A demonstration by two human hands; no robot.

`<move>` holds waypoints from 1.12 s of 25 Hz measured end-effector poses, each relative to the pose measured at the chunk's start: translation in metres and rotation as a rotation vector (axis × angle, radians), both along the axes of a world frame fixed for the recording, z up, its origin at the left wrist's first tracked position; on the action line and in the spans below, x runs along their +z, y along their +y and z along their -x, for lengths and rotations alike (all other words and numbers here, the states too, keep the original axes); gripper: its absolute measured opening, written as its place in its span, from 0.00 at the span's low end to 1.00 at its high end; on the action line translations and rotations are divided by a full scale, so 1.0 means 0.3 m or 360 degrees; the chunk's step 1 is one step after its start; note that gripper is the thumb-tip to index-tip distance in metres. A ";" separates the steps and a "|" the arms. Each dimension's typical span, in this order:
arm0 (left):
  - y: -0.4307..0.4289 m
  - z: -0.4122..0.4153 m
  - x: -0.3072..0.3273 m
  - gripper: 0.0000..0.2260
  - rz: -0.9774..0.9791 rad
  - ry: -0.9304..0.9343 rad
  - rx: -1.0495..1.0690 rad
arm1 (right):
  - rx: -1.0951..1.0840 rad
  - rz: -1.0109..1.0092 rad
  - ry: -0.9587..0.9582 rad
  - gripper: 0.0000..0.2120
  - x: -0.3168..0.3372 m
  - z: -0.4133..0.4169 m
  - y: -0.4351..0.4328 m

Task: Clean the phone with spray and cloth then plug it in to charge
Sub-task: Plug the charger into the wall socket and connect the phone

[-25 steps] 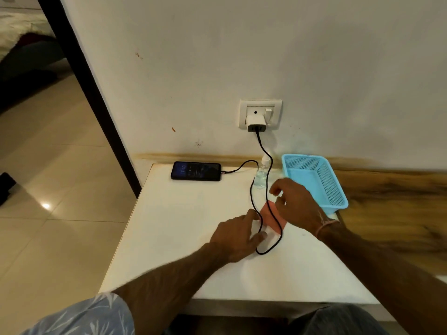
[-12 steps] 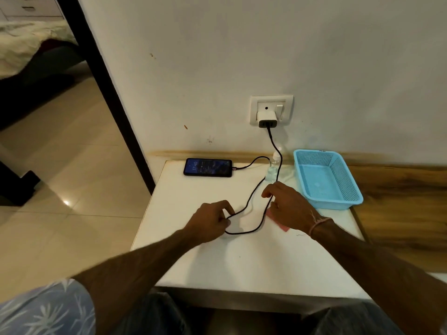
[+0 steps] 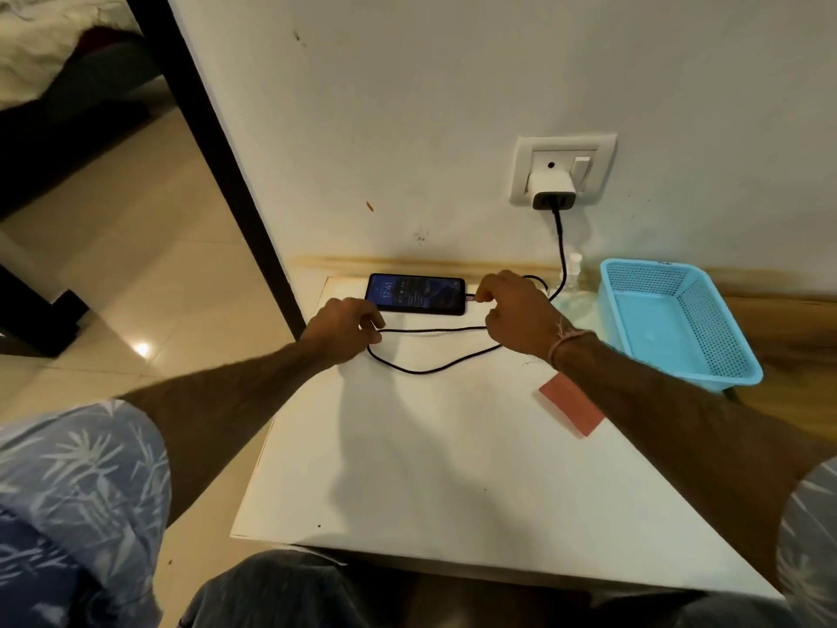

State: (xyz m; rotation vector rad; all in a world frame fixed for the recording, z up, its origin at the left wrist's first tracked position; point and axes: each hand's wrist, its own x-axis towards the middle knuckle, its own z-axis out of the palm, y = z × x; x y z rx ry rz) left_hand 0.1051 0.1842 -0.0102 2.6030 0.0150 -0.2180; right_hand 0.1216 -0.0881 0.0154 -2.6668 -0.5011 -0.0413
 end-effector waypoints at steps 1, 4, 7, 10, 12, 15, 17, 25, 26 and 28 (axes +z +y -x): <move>0.011 -0.023 -0.012 0.06 -0.0013 0.0003 0.0010 | -0.0014 0.0021 0.0002 0.15 -0.011 -0.030 0.015; 0.024 -0.064 -0.053 0.05 -0.0007 -0.0024 0.0033 | -0.0076 0.0078 0.0038 0.14 -0.043 -0.108 0.046; 0.019 -0.077 -0.086 0.04 -0.0041 -0.0116 0.0012 | -0.0117 0.0124 0.0083 0.15 -0.077 -0.163 0.044; 0.034 -0.094 -0.084 0.08 0.0004 -0.0153 -0.0066 | -0.0133 0.0132 0.0107 0.17 -0.100 -0.202 0.043; 0.034 -0.118 -0.059 0.10 0.0023 -0.0279 -0.0143 | -0.0145 0.0117 0.0105 0.17 -0.102 -0.222 0.050; -0.008 -0.182 -0.012 0.15 -0.0116 -0.0454 -0.0198 | -0.0144 0.0172 0.0073 0.17 -0.098 -0.243 0.065; -0.056 -0.236 0.006 0.23 -0.0320 -0.0398 -0.0300 | -0.0137 0.0287 0.0062 0.17 -0.101 -0.251 0.072; -0.126 -0.372 -0.011 0.35 -0.0610 0.0068 -0.0524 | -0.0192 0.0428 0.0088 0.10 -0.128 -0.293 0.084; -0.121 -0.377 -0.011 0.35 -0.0578 0.0083 -0.0517 | -0.0194 0.0421 0.0084 0.09 -0.130 -0.295 0.085; -0.111 -0.383 -0.015 0.35 -0.0495 0.0099 -0.0501 | -0.0212 0.0392 0.0077 0.07 -0.135 -0.298 0.086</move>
